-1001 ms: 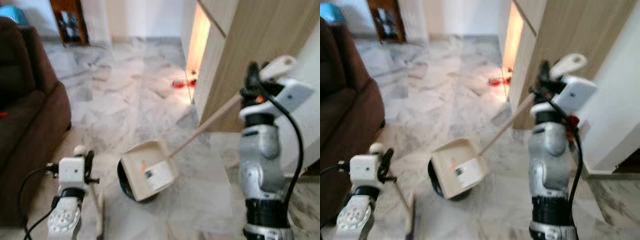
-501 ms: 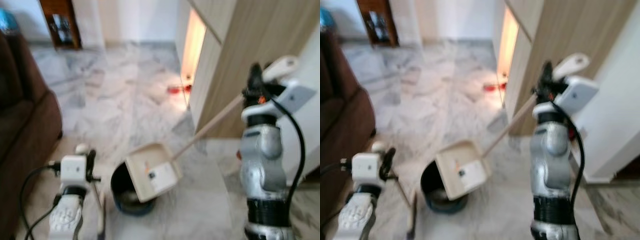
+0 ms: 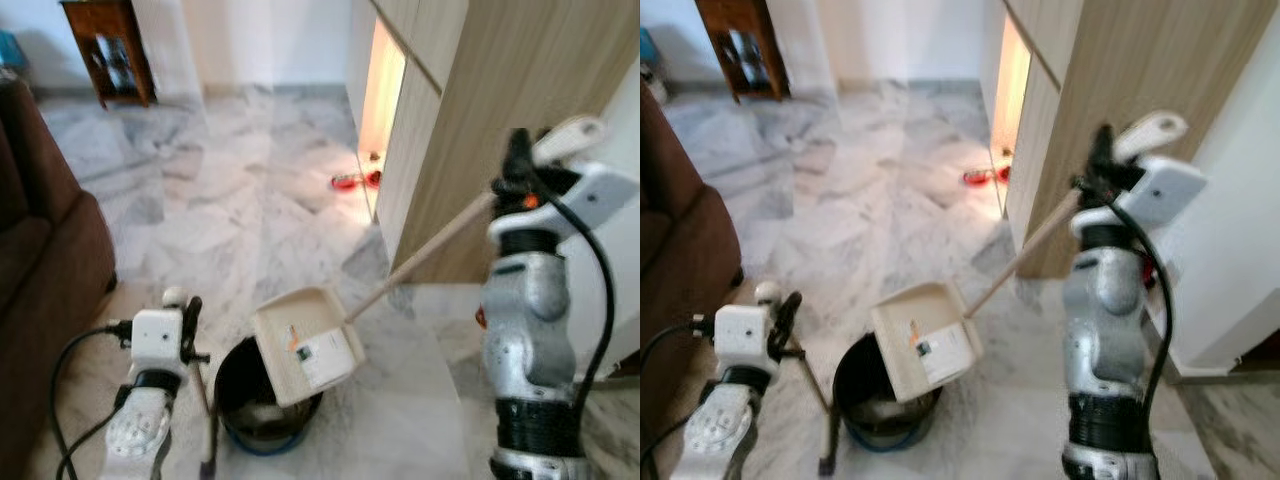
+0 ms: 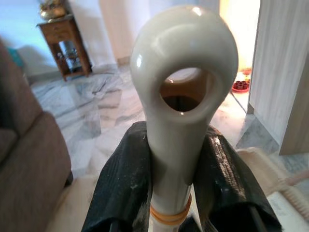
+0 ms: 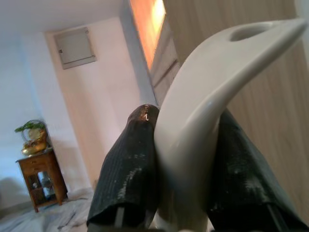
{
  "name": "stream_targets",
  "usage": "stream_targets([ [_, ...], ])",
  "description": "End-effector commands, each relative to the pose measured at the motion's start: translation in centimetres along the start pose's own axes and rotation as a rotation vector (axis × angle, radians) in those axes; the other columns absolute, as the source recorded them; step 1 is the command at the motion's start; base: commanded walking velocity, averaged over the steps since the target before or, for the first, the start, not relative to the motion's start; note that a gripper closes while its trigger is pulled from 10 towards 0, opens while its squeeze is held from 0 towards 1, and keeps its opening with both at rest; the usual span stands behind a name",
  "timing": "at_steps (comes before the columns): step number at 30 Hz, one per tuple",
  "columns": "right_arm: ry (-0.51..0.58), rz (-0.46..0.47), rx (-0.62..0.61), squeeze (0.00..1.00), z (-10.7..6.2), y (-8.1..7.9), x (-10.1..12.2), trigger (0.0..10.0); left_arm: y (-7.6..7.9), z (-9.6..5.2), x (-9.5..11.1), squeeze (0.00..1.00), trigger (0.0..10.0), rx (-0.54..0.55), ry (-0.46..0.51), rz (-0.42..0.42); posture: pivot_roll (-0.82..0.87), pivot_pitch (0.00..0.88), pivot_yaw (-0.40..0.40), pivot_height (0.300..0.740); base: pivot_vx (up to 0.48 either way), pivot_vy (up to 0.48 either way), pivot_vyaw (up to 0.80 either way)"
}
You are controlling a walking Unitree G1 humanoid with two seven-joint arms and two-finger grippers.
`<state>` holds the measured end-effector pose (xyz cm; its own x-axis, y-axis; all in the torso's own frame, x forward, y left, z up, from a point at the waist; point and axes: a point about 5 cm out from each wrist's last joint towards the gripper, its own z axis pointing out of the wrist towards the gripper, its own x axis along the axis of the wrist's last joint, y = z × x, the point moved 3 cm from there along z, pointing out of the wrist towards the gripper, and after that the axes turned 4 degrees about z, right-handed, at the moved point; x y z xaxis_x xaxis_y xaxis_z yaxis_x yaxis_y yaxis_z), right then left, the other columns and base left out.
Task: Sweep floor
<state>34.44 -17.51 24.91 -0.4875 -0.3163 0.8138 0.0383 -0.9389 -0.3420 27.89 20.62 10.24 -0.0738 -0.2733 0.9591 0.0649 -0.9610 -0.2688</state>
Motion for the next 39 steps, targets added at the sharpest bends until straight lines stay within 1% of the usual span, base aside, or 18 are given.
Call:
stream_targets([
  [1,0.075,0.018,0.007,0.0,0.4,-0.3,1.9,10.0,0.5,0.5,1.1,0.0,10.0,-0.02,0.059,0.017,-0.03,0.028,0.021,0.74,0.0,0.0,0.0],
  [7,0.071,0.039,0.033,0.0,0.2,-1.1,1.7,10.0,0.7,0.5,1.0,0.0,10.0,-0.027,0.056,0.018,-0.04,0.031,0.02,0.74,0.0,0.0,0.0],
  [9,0.062,0.05,0.067,0.0,-0.1,-2.5,1.2,10.0,0.8,0.5,1.0,0.0,10.0,-0.032,0.057,0.019,-0.04,0.031,0.018,0.74,0.0,0.0,0.0],
  [10,0.061,0.054,0.074,0.0,-0.1,-2.8,1.1,10.0,0.8,0.5,0.9,0.0,10.0,-0.032,0.057,0.019,-0.04,0.031,0.017,0.74,0.0,0.0,0.0],
  [11,0.057,0.056,0.101,0.0,-0.3,-3.8,1.0,10.0,0.8,0.5,1.0,0.0,10.0,-0.033,0.057,0.019,-0.03,0.031,0.016,0.74,0.0,0.0,0.0],
  [14,0.058,0.035,0.149,0.0,-0.5,-5.2,0.8,10.0,0.9,0.5,1.0,0.0,10.0,-0.033,0.059,0.02,-0.04,0.032,0.014,0.74,0.0,0.0,0.0],
  [17,0.059,0.047,0.192,0.0,-0.8,-6.6,0.6,10.0,0.9,0.4,0.9,0.0,10.0,-0.035,0.061,0.02,-0.03,0.03,0.013,0.74,0.0,0.0,0.0],
  [18,0.059,0.047,0.192,0.0,-0.8,-6.6,0.6,10.0,0.9,0.4,0.9,0.0,10.0,-0.035,0.061,0.02,-0.03,0.03,0.013,0.74,0.0,0.0,0.0],
  [20,0.066,0.056,0.234,0.0,-1.2,-7.9,0.7,10.0,1.0,0.5,1.0,0.0,10.0,-0.04,0.067,0.024,-0.04,0.03,0.012,0.74,0.0,0.0,0.0],
  [22,0.074,0.06,0.249,0.0,-1.3,-8.3,0.8,10.0,1.0,0.5,1.0,0.0,10.0,-0.041,0.068,0.024,-0.04,0.03,0.01,0.74,0.0,0.0,0.0],
  [23,0.09,0.052,0.277,0.0,-1.6,-9.0,1.0,10.0,1.1,0.4,1.0,0.0,10.0,-0.043,0.071,0.025,-0.04,0.03,0.01,0.74,0.0,0.0,0.0],
  [24,0.09,0.052,0.277,0.0,-1.6,-9.0,1.0,10.0,1.1,0.4,1.0,0.0,10.0,-0.043,0.071,0.025,-0.04,0.03,0.01,0.74,0.0,0.0,0.0],
  [25,0.106,0.03,0.315,0.0,-1.8,-9.9,1.2,10.0,1.1,0.4,1.0,0.0,10.0,-0.045,0.072,0.025,-0.04,0.03,0.01,0.74,0.0,0.0,0.0],
  [29,0.13,-0.013,0.392,0.0,-2.5,-11.5,1.4,10.0,1.3,0.5,1.1,0.0,10.0,-0.047,0.076,0.023,-0.03,0.027,0.005,0.74,0.0,0.0,0.0],
  [34,0.13,0.019,0.406,0.0,-2.9,-12.4,1.4,10.0,1.4,0.6,1.3,0.0,10.0,-0.044,0.082,0.021,-0.03,0.029,0.002,0.74,0.0,0.0,0.0],
  [35,0.149,0.017,0.429,0.0,-3.2,-13.2,1.7,10.0,1.3,0.6,1.3,0.0,10.0,-0.043,0.085,0.021,-0.03,0.03,0.002,0.74,0.0,0.0,0.0],
  [37,0.168,0.006,0.451,0.0,-3.6,-13.9,1.9,10.0,1.3,0.7,1.3,0.0,10.0,-0.042,0.086,0.021,-0.03,0.031,0.001,0.74,0.0,0.0,0.0],
  [39,0.185,0.025,0.48,0.0,-4.1,-14.9,2.4,10.0,1.3,0.7,1.3,0.0,10.0,-0.041,0.086,0.021,-0.03,0.031,0.001,0.74,0.0,0.0,0.0],
])
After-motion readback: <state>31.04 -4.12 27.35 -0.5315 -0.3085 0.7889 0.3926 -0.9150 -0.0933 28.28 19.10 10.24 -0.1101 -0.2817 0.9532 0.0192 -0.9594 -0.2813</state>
